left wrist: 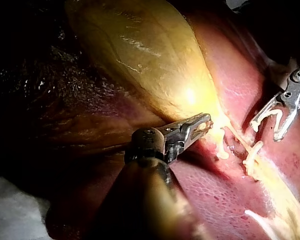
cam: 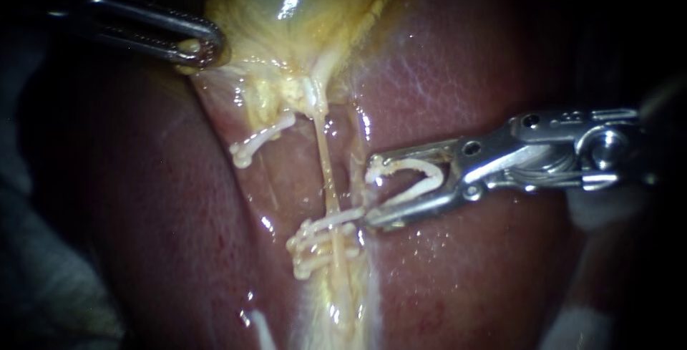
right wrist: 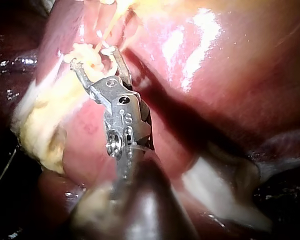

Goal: Clipping second clip right tube

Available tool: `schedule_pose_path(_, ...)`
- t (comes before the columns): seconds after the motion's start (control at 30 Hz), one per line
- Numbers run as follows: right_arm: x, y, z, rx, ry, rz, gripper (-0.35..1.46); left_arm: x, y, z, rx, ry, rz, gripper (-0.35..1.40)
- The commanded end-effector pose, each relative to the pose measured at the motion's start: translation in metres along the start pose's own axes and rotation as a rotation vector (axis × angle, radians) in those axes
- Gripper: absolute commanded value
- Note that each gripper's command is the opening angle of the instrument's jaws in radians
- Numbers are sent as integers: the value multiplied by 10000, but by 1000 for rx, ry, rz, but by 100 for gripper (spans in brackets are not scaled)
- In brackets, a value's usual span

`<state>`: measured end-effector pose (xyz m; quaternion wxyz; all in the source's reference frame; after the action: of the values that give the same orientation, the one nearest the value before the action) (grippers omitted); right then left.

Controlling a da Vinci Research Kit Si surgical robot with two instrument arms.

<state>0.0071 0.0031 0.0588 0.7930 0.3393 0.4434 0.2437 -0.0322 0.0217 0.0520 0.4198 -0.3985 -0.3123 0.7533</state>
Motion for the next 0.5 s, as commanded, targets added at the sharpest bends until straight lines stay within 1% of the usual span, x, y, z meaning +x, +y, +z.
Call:
schedule_pose_path(0.03,-3,6,1,-2,-1,7,50,0,1,0,-1,-1,0,-35)
schedule_pose_path(0.27,-12,29,14,-12,2,57,50,0,3,0,0,-1,6,-35)
schedule_pose_path(0.37,-16,35,21,-4,-2,69,50,0,3,0,0,0,6,-35)
schedule_pose_path(0.5,-20,37,32,18,-3,83,50,0,5,0,1,0,5,-35)
